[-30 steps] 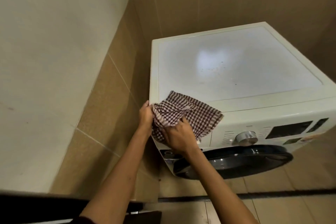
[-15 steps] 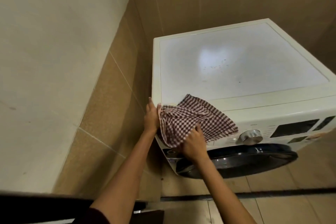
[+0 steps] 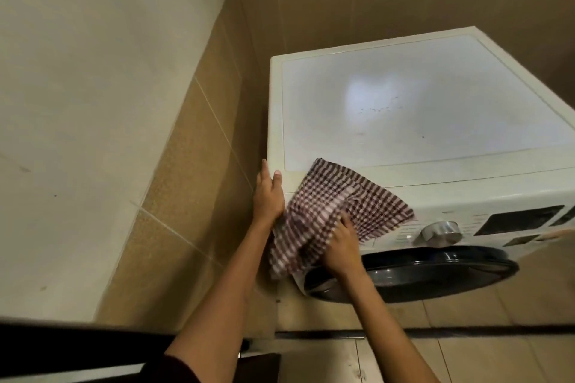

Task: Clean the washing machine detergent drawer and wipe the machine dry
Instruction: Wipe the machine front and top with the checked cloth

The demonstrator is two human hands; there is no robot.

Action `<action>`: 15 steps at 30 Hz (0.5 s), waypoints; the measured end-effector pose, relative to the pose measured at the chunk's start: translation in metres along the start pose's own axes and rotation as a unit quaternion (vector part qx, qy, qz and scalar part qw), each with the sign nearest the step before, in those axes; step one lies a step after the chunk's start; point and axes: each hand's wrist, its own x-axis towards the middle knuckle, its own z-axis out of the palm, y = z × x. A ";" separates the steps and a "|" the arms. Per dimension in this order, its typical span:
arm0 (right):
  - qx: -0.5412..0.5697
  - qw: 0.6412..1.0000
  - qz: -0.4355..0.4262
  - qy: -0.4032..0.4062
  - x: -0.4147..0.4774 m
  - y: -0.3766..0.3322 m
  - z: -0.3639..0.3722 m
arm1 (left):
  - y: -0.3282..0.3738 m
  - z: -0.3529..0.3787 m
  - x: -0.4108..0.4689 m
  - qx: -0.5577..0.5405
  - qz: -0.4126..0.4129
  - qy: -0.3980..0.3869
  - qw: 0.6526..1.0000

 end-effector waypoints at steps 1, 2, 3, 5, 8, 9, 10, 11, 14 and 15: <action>0.043 0.998 0.027 0.041 -0.011 0.015 0.002 | 0.000 0.002 -0.002 0.004 0.002 0.002 1.000; 0.129 0.984 0.109 0.064 -0.020 0.022 -0.005 | 0.000 0.003 -0.003 0.004 0.005 0.005 1.000; 0.212 0.944 0.238 0.082 -0.026 0.020 -0.010 | -0.001 0.004 -0.003 0.003 0.009 0.009 1.000; 0.326 0.806 0.492 0.037 -0.023 -0.002 -0.013 | -0.002 0.004 0.000 -0.003 0.012 0.016 1.000; 0.266 0.868 0.402 0.120 0.005 -0.035 -0.002 | -0.004 0.004 0.004 -0.026 0.004 0.012 1.000; 0.213 0.923 0.290 0.134 0.013 -0.044 0.005 | -0.004 0.004 0.004 -0.054 -0.004 0.011 0.998; 0.148 0.967 0.164 0.130 0.020 -0.048 0.011 | -0.004 0.004 0.004 -0.095 -0.013 0.013 0.995; 0.126 0.982 0.081 0.118 0.026 -0.045 0.017 | -0.004 0.004 0.004 -0.130 -0.020 0.019 0.991; 0.037 0.997 0.048 0.042 0.031 -0.034 -0.003 | -0.003 0.003 0.004 -0.107 -0.013 0.022 0.994; 0.001 0.997 0.068 0.047 0.032 -0.032 -0.013 | -0.003 0.003 0.003 -0.087 -0.011 0.020 0.996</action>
